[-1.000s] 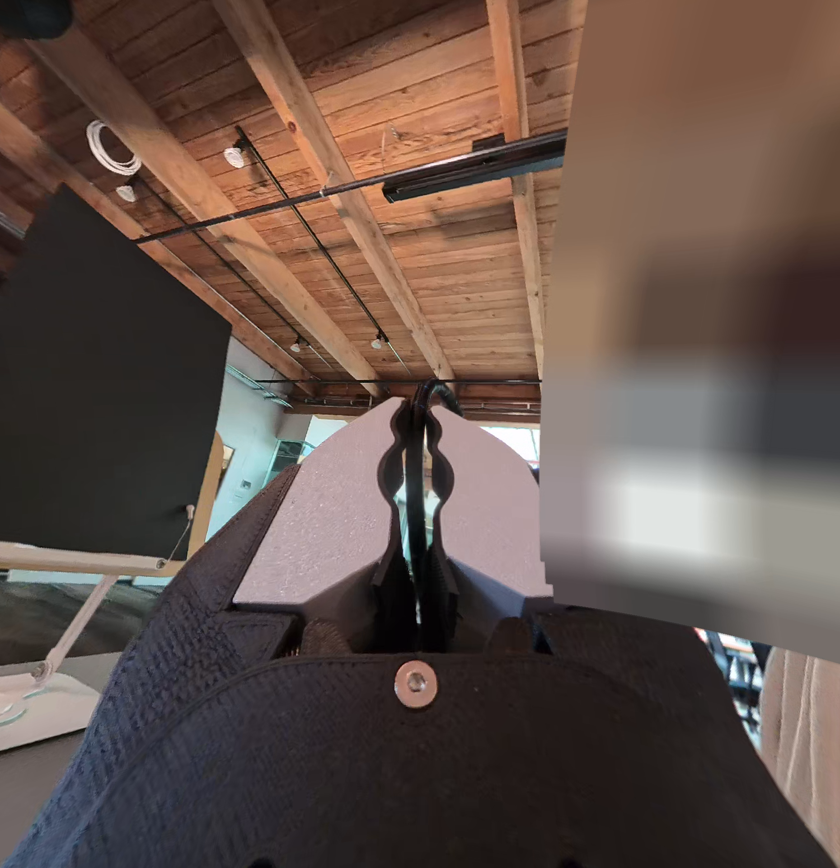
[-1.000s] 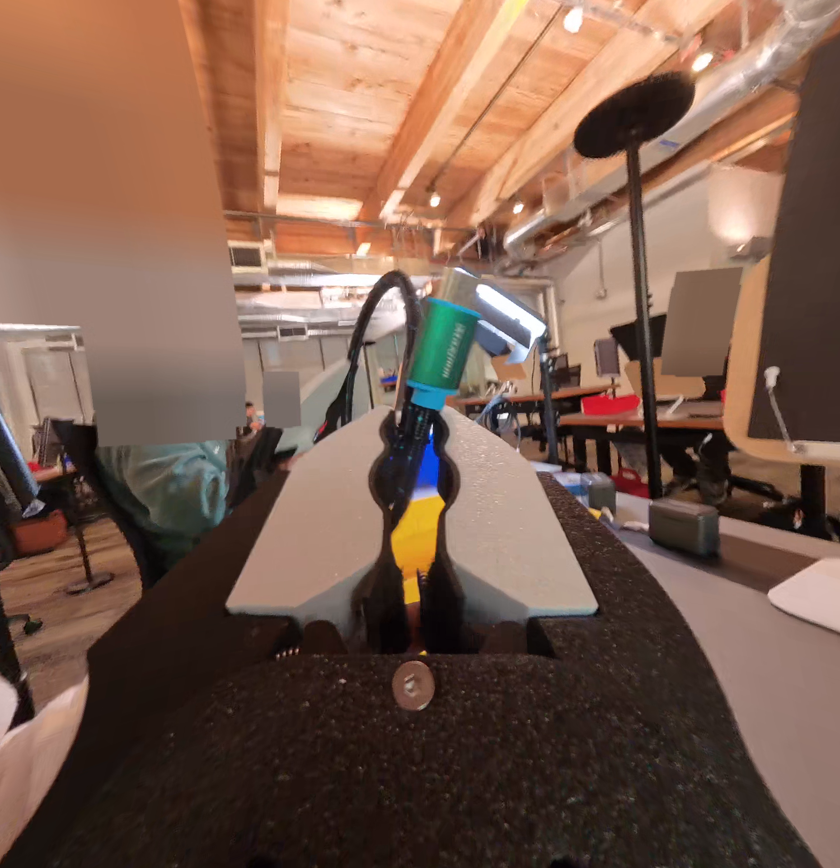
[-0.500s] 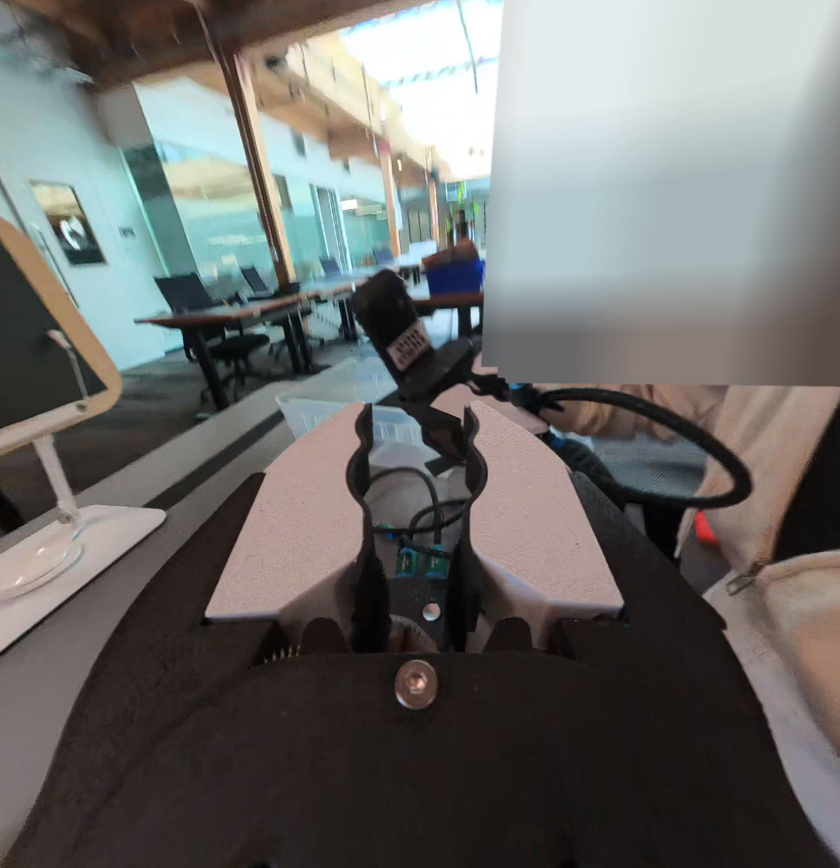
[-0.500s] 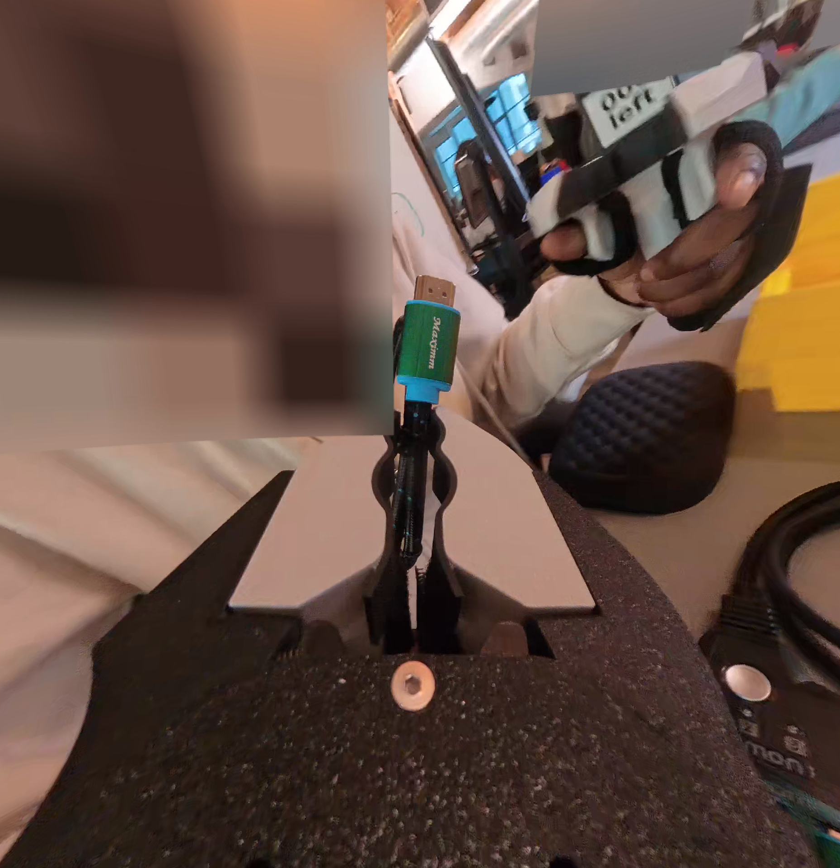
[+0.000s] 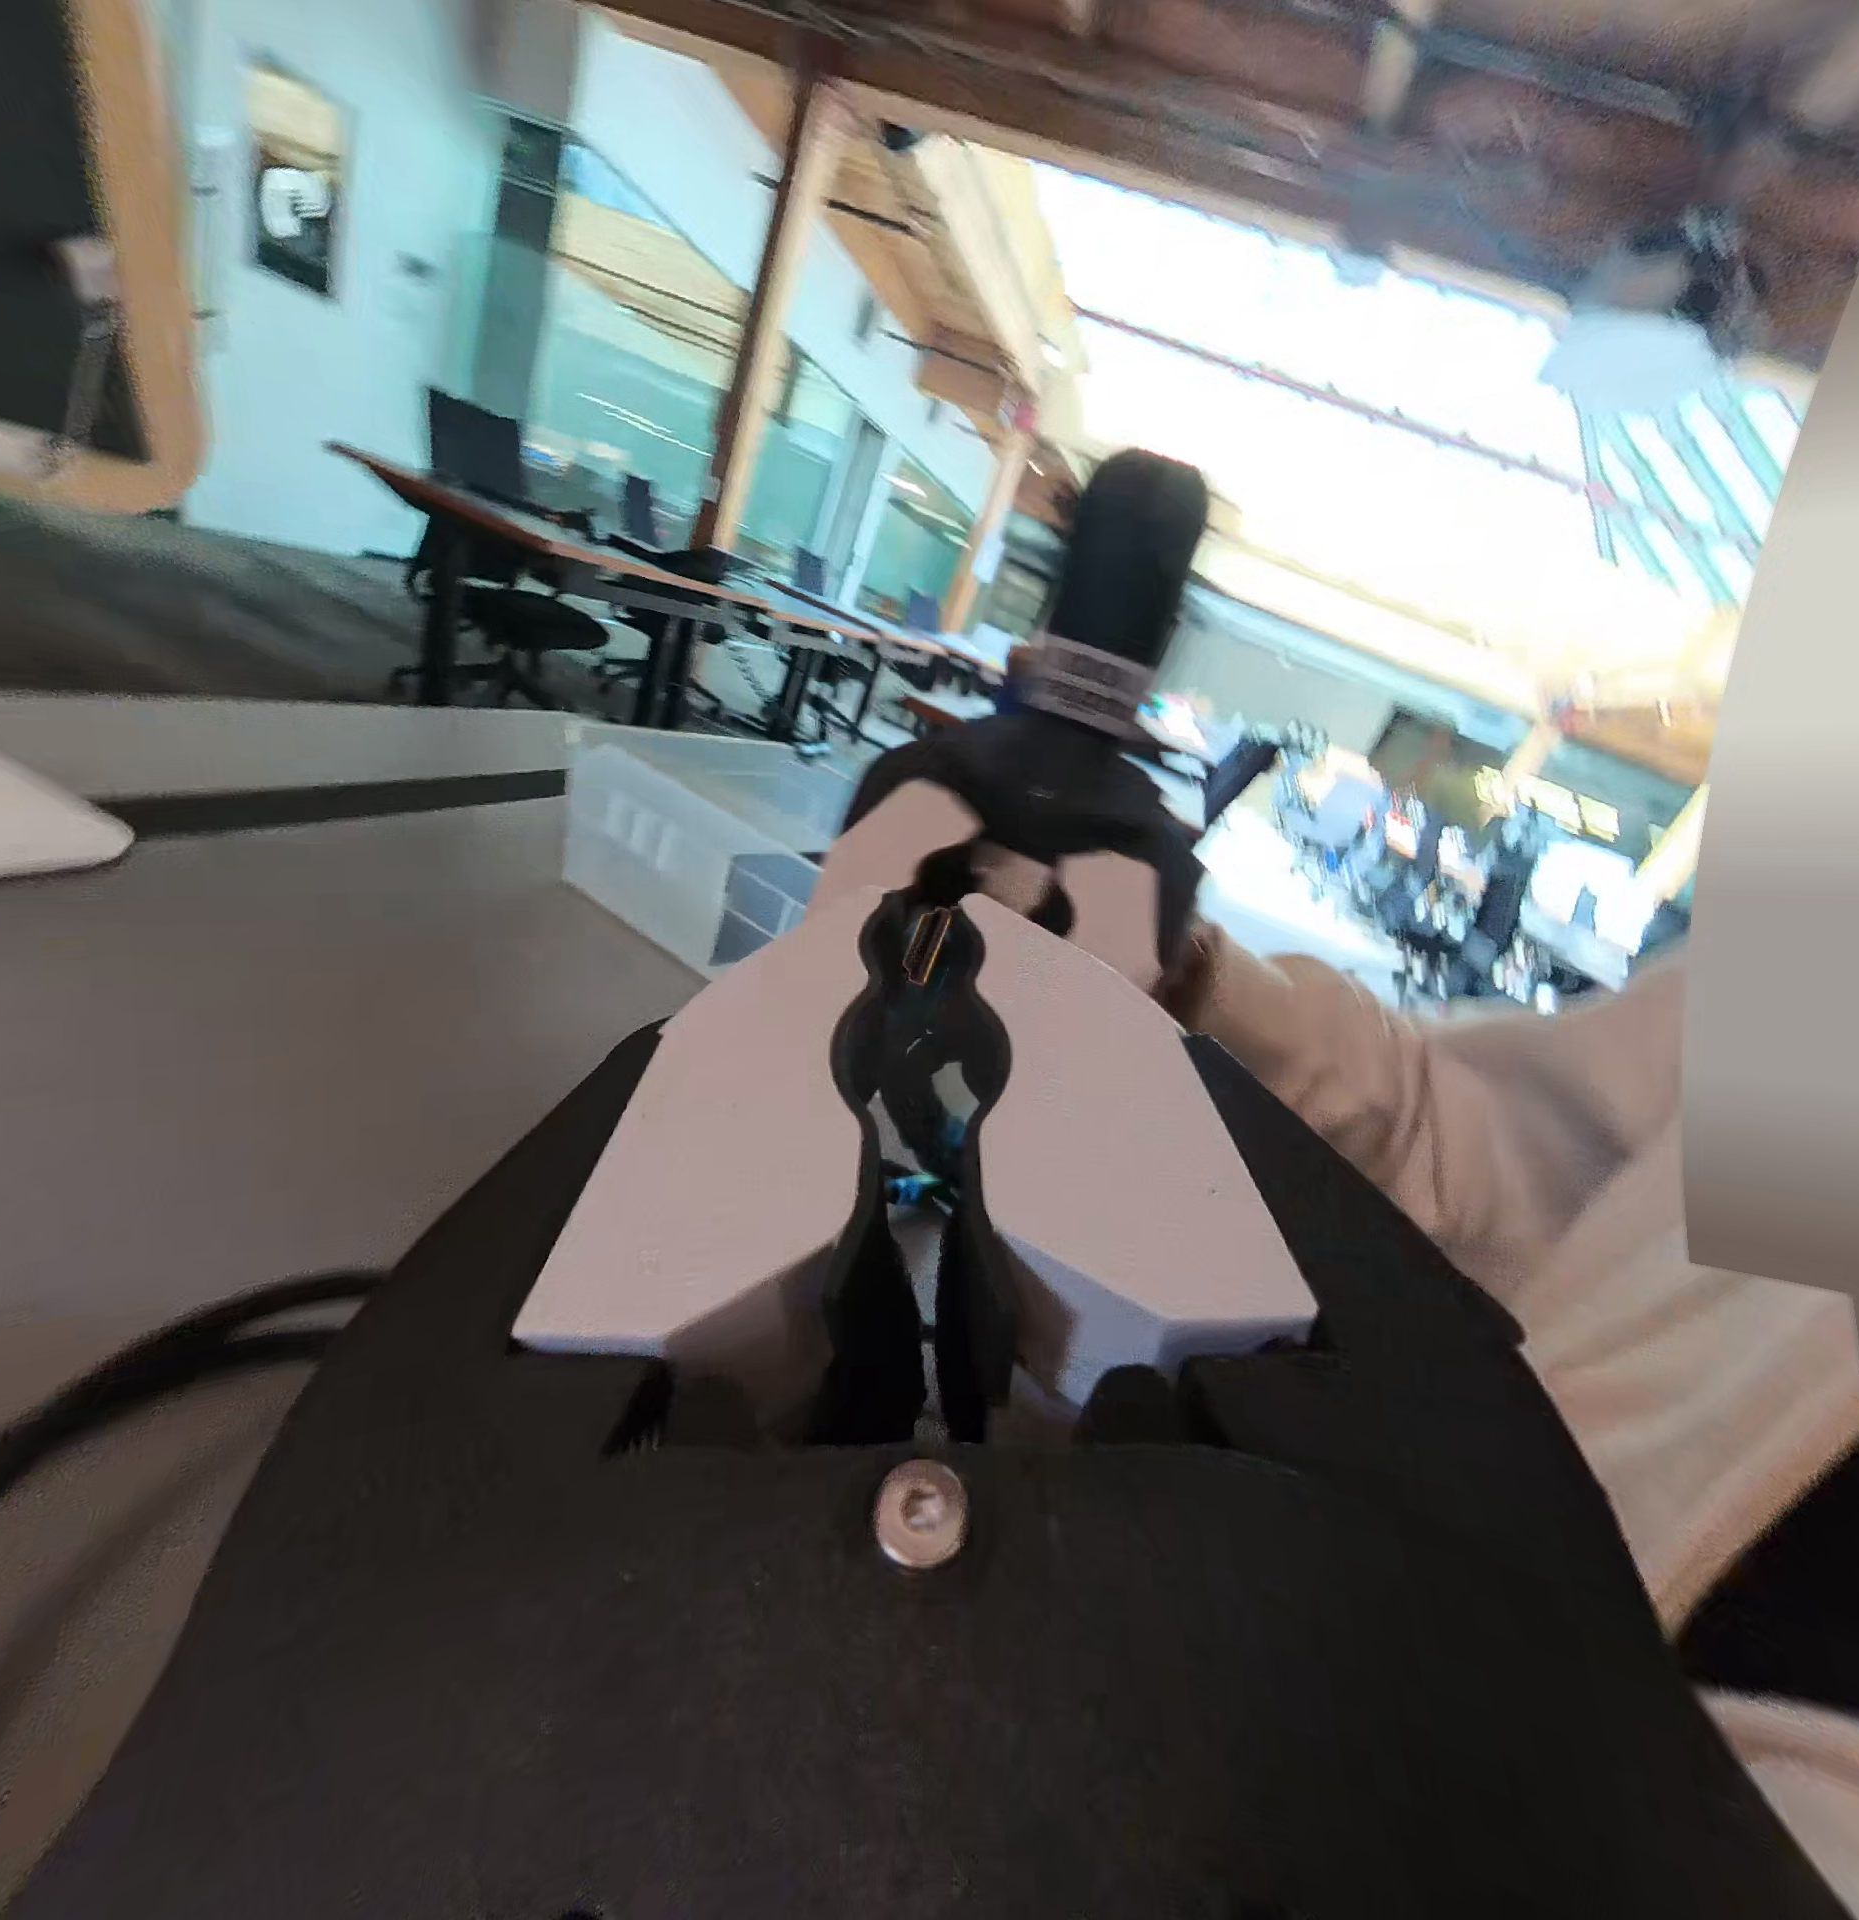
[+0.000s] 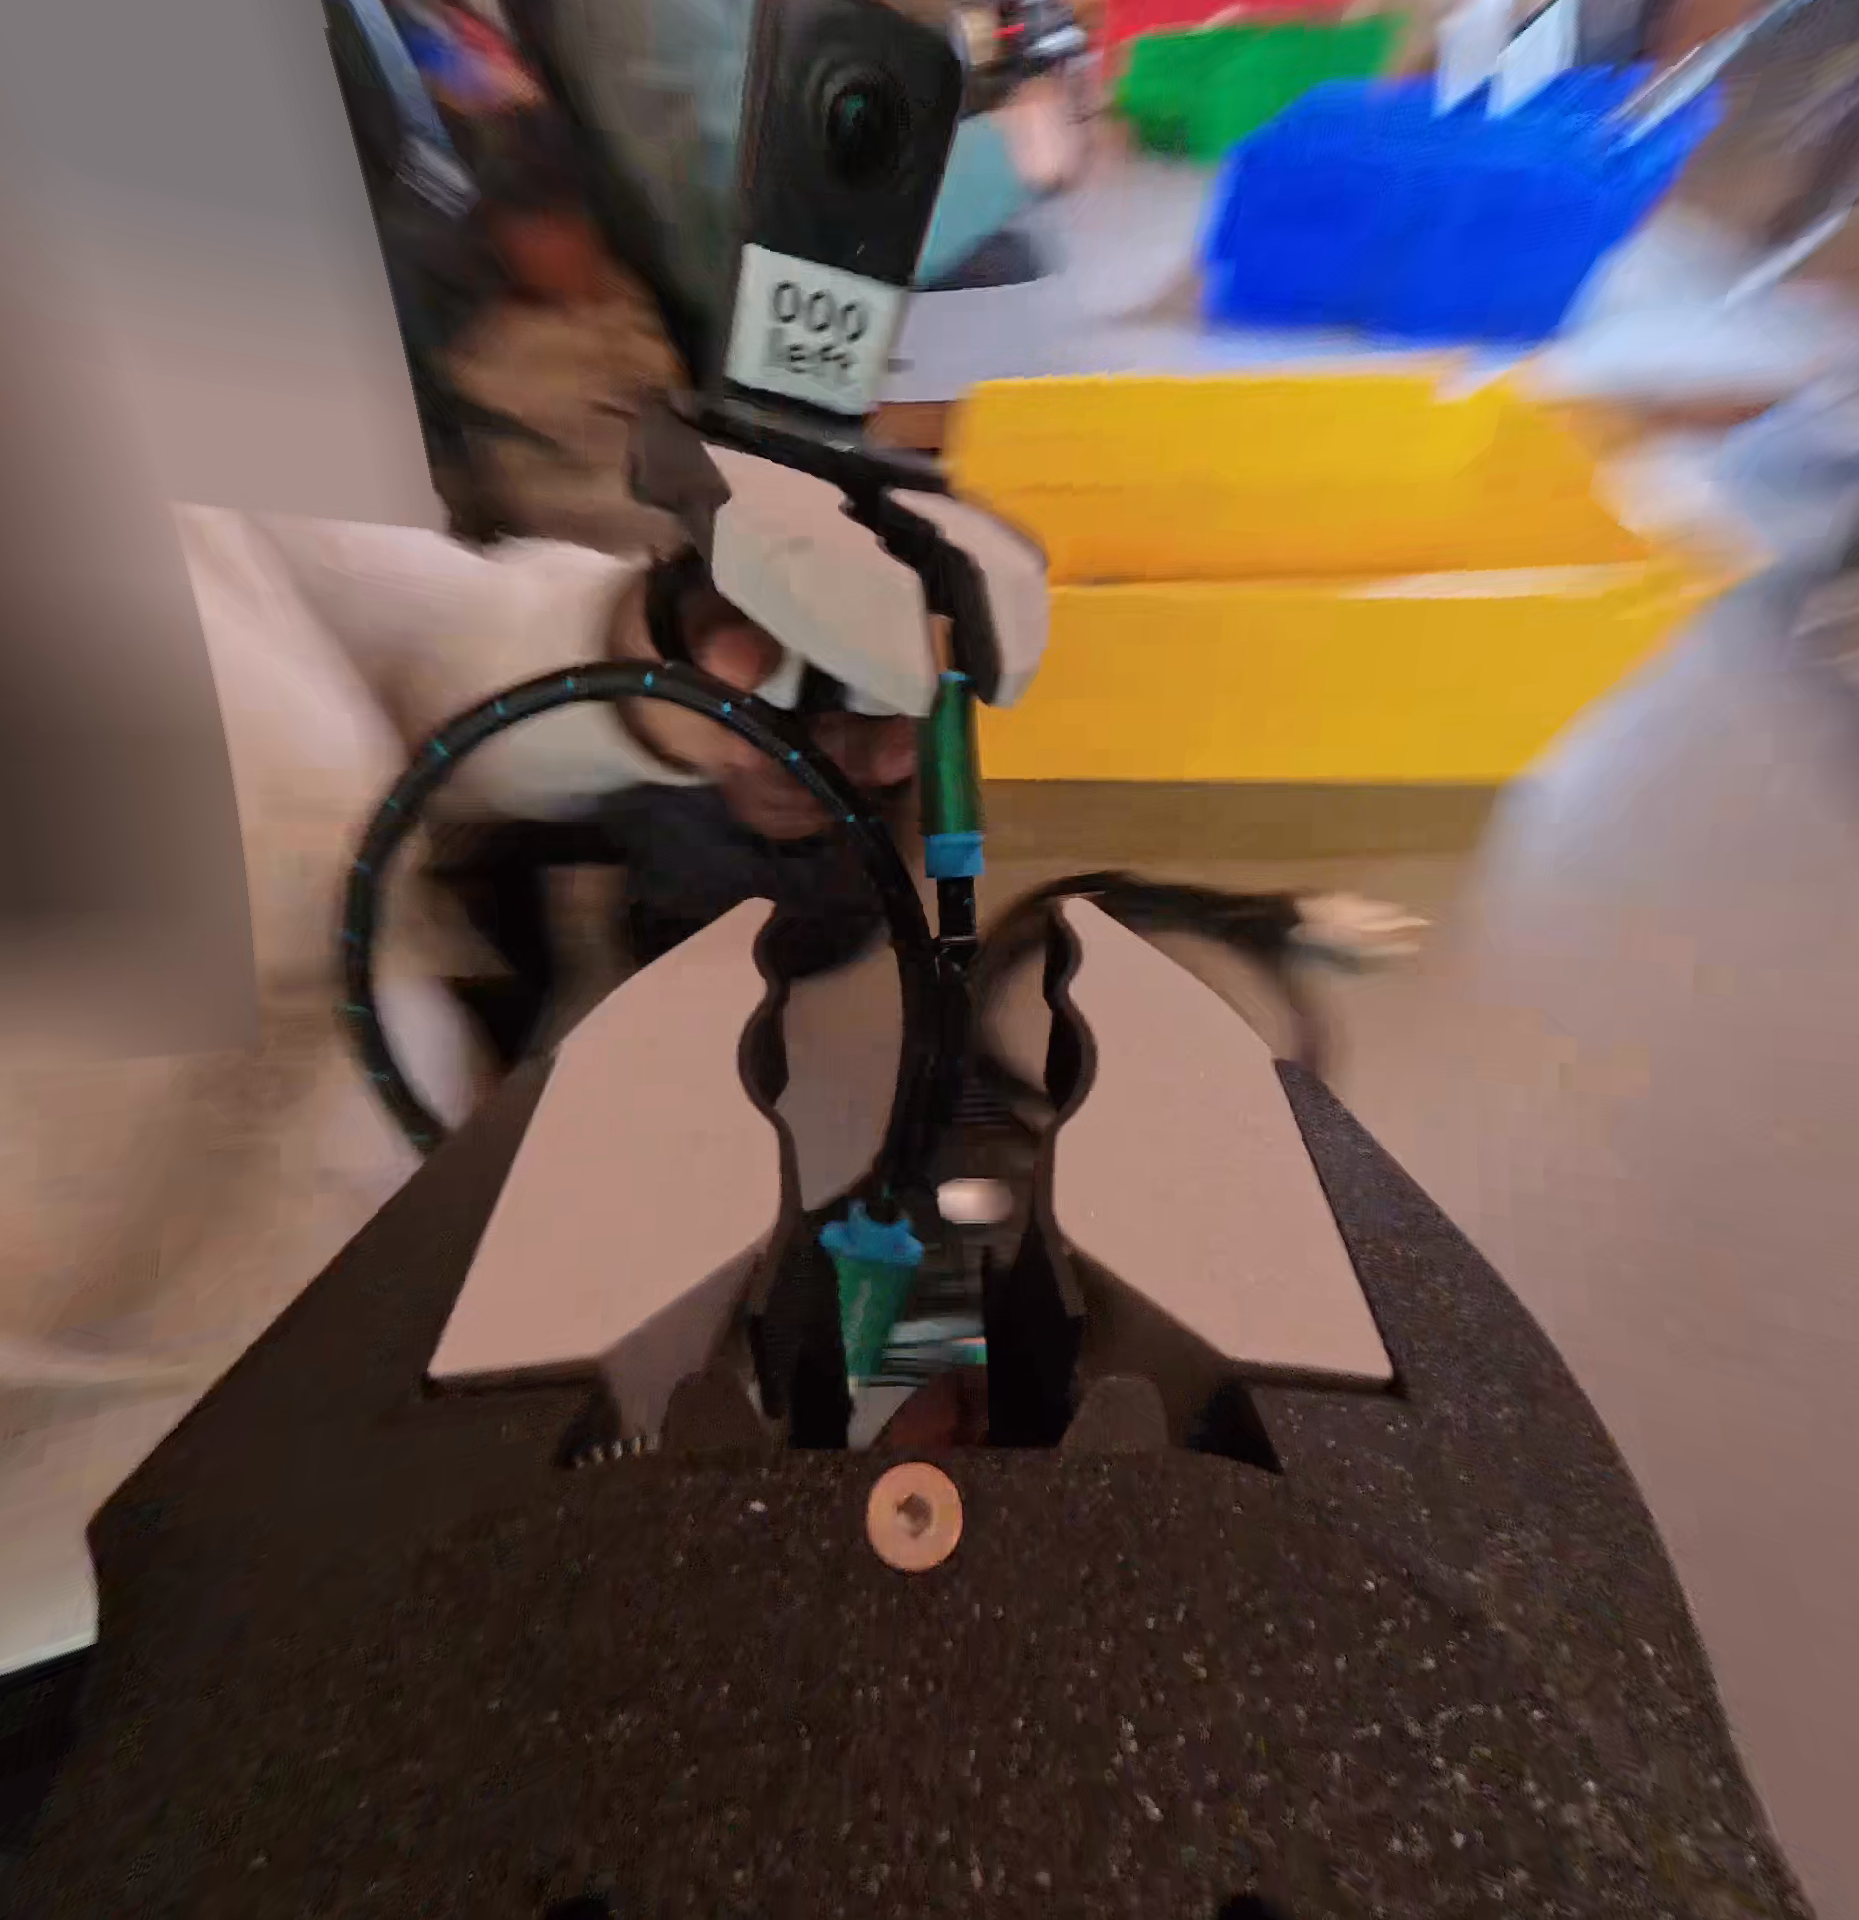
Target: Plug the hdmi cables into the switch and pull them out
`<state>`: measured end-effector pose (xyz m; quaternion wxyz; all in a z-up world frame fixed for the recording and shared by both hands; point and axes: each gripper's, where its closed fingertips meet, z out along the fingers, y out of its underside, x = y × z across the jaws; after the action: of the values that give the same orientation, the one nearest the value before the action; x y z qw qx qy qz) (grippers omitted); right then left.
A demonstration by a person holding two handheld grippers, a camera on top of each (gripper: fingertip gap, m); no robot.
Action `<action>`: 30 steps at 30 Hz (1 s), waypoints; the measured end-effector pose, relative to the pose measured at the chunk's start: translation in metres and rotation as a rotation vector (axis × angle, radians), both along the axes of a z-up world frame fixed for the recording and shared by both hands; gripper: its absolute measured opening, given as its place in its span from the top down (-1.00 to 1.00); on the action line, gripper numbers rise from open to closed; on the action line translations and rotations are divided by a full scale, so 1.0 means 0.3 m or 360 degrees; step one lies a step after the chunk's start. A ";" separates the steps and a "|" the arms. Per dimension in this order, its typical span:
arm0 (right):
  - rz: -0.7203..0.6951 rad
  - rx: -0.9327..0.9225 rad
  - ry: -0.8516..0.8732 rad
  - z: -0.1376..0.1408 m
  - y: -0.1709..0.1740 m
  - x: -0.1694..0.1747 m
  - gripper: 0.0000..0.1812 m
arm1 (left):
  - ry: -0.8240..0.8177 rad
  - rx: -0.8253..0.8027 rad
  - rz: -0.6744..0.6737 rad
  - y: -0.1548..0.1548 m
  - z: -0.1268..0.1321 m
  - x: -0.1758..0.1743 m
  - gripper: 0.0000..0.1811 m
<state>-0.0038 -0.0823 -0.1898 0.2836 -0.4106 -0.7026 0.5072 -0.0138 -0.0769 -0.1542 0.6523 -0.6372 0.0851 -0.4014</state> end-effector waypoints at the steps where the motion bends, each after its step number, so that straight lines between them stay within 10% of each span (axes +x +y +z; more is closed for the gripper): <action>1: -0.0176 0.0310 0.0178 0.019 0.031 -0.012 0.44 | -0.0106 -0.0054 0.0071 0.013 -0.011 -0.030 0.92; 7: -0.0778 0.1642 0.0489 0.008 0.051 -0.040 0.51 | -0.0671 -0.0274 0.0155 0.043 -0.041 -0.033 0.92; 15: -0.0842 0.1755 0.0459 0.000 0.055 -0.018 0.74 | -0.0807 -0.0330 0.0049 0.035 -0.041 0.044 0.93; 19: -0.0665 0.1446 0.0294 -0.027 0.058 0.096 0.74 | -0.0166 -0.0200 -0.0200 -0.010 -0.064 0.090 0.69; 25: -0.0500 0.1011 -0.0186 -0.155 0.103 0.375 0.74 | 0.1462 -0.0218 -0.0292 -0.051 -0.357 0.161 0.17; 30: -0.0413 0.0819 -0.0311 -0.232 0.050 0.412 0.74 | 0.1935 -0.0275 -0.0391 -0.007 -0.481 0.170 0.04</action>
<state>0.1199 -0.0674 -0.2595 0.3719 -0.4585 -0.7736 0.2303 0.0372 -0.0791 -0.2984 0.3825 -0.7876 0.4811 -0.0446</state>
